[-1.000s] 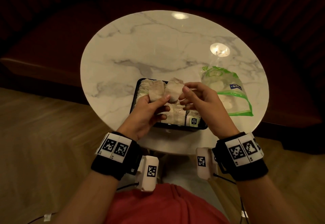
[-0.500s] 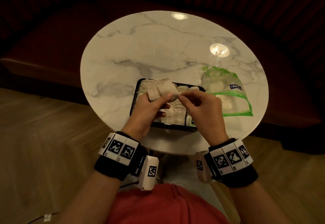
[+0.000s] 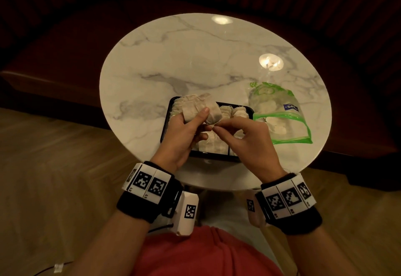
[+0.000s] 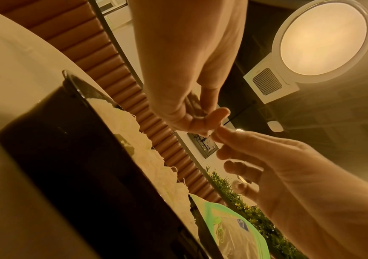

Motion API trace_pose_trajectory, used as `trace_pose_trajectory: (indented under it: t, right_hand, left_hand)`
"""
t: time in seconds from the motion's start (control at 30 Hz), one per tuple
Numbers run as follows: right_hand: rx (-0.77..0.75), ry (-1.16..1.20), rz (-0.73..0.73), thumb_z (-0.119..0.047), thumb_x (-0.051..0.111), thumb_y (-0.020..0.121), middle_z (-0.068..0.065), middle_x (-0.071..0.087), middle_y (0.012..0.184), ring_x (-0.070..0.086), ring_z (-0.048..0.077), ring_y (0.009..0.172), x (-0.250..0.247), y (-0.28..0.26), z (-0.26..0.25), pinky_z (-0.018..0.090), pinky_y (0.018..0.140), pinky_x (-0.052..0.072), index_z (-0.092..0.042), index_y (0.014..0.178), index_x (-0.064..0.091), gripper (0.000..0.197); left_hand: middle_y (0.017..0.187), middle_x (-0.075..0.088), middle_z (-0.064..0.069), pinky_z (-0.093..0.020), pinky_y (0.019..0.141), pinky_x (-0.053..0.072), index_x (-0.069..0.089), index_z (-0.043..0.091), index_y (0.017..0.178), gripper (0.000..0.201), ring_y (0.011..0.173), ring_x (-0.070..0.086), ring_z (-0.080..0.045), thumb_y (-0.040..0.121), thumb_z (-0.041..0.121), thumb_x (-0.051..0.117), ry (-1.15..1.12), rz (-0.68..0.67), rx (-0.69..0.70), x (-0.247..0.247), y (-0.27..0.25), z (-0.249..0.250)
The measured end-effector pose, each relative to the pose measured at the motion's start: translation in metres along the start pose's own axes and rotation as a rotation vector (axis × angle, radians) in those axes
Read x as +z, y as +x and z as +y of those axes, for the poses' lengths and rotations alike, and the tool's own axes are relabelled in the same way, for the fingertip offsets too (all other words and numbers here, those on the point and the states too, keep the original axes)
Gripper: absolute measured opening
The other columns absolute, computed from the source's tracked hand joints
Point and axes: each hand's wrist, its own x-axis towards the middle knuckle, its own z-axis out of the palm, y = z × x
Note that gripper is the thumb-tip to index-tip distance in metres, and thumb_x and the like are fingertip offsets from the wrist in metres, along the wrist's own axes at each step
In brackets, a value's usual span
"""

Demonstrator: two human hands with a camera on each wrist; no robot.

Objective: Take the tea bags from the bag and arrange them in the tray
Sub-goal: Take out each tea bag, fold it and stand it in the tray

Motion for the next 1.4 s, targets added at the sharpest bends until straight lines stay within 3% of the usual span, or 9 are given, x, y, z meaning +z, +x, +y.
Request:
trace_pose_trajectory:
  t: [0.17,0.33,0.43,0.6,0.73,0.93,1.1,1.23,1.4]
  right_hand:
    - [0.184,0.101,0.068,-0.023,0.068,0.09,-0.007,0.068,0.07,0.06,0.011,0.066,-0.019,0.008,0.003,0.02,0.064,0.046,-0.025,0.082,0.072,0.009]
    - [0.227,0.205,-0.046,-0.029,0.068,0.09,-0.006,0.07,0.091,0.064,0.009,0.079,-0.024,0.022,0.002,0.024,0.072,0.053,-0.02,0.107,0.069,0.02]
    - [0.214,0.208,-0.084,-0.022,0.067,0.091,-0.003,0.072,0.088,0.068,0.013,0.083,-0.023,0.027,0.002,0.033,0.078,0.056,-0.02,0.096,0.07,0.006]
    - [0.282,0.306,-0.097,-0.013,0.063,0.093,0.0,0.068,0.073,0.059,0.0,0.058,-0.019,0.026,0.002,0.012,0.055,0.043,-0.012,0.094,0.068,0.005]
    - [0.336,0.32,-0.216,-0.01,0.071,0.086,0.012,0.07,0.079,0.056,0.003,0.055,-0.019,0.02,0.006,0.017,0.05,0.042,-0.007,0.107,0.066,0.021]
    - [0.373,0.088,-0.193,-0.01,0.073,0.084,0.007,0.071,0.075,0.063,0.013,0.066,-0.019,0.012,0.034,0.029,0.066,0.048,-0.013,0.098,0.066,0.016]
    - [0.419,-0.075,-0.328,-0.017,0.074,0.084,0.003,0.068,0.084,0.063,0.017,0.075,-0.005,0.005,0.049,0.023,0.063,0.047,-0.019,0.104,0.06,0.025]
    - [0.394,-0.308,-0.364,-0.021,0.071,0.085,-0.004,0.063,0.087,0.062,0.02,0.094,0.008,0.003,0.046,0.041,0.09,0.044,-0.02,0.111,0.061,0.028]
    - [0.329,-0.428,-0.295,-0.025,0.077,0.078,-0.003,0.066,0.094,0.061,0.02,0.097,0.01,0.002,0.047,0.041,0.092,0.04,-0.021,0.112,0.059,0.039]
  left_hand:
    - [0.092,0.073,-0.006,-0.016,0.051,0.048,0.066,0.007,0.107,0.017,0.063,0.062,-0.004,0.094,0.017,0.062,0.054,-0.032,-0.02,-0.001,0.0,0.0]
    - [0.085,0.071,-0.003,-0.017,0.054,0.049,0.066,0.002,0.107,0.022,0.067,0.065,-0.006,0.089,0.014,0.067,0.186,-0.123,-0.033,-0.003,-0.002,-0.003]
    - [0.085,0.072,-0.003,-0.017,0.057,0.05,0.068,0.009,0.099,0.013,0.069,0.066,-0.006,0.086,0.01,0.069,0.241,-0.15,-0.03,-0.005,-0.001,-0.005]
    - [0.094,0.07,-0.011,-0.018,0.061,0.051,0.071,0.009,0.101,0.016,0.076,0.063,-0.009,0.085,0.005,0.07,0.282,-0.133,0.002,-0.008,0.001,-0.009]
    - [0.098,0.07,-0.014,-0.017,0.061,0.051,0.067,-0.001,0.113,0.028,0.076,0.066,-0.008,0.086,0.008,0.07,0.305,-0.107,-0.019,-0.012,0.002,-0.013]
    - [0.095,0.07,-0.004,-0.019,0.059,0.053,0.066,0.007,0.111,0.021,0.07,0.064,-0.009,0.093,0.017,0.064,0.154,-0.01,-0.089,-0.01,0.005,-0.014]
    - [0.089,0.067,-0.006,-0.016,0.055,0.052,0.066,0.007,0.102,0.016,0.063,0.061,-0.007,0.098,0.019,0.056,0.099,0.018,-0.139,-0.012,0.006,-0.015]
    - [0.085,0.067,-0.005,-0.016,0.055,0.052,0.067,0.009,0.099,0.017,0.06,0.062,-0.005,0.099,0.021,0.054,0.1,0.013,-0.161,-0.015,0.005,-0.017]
    - [0.082,0.067,-0.003,-0.016,0.055,0.052,0.067,0.01,0.099,0.018,0.059,0.062,-0.004,0.1,0.022,0.054,0.098,0.006,-0.165,-0.016,0.005,-0.016]
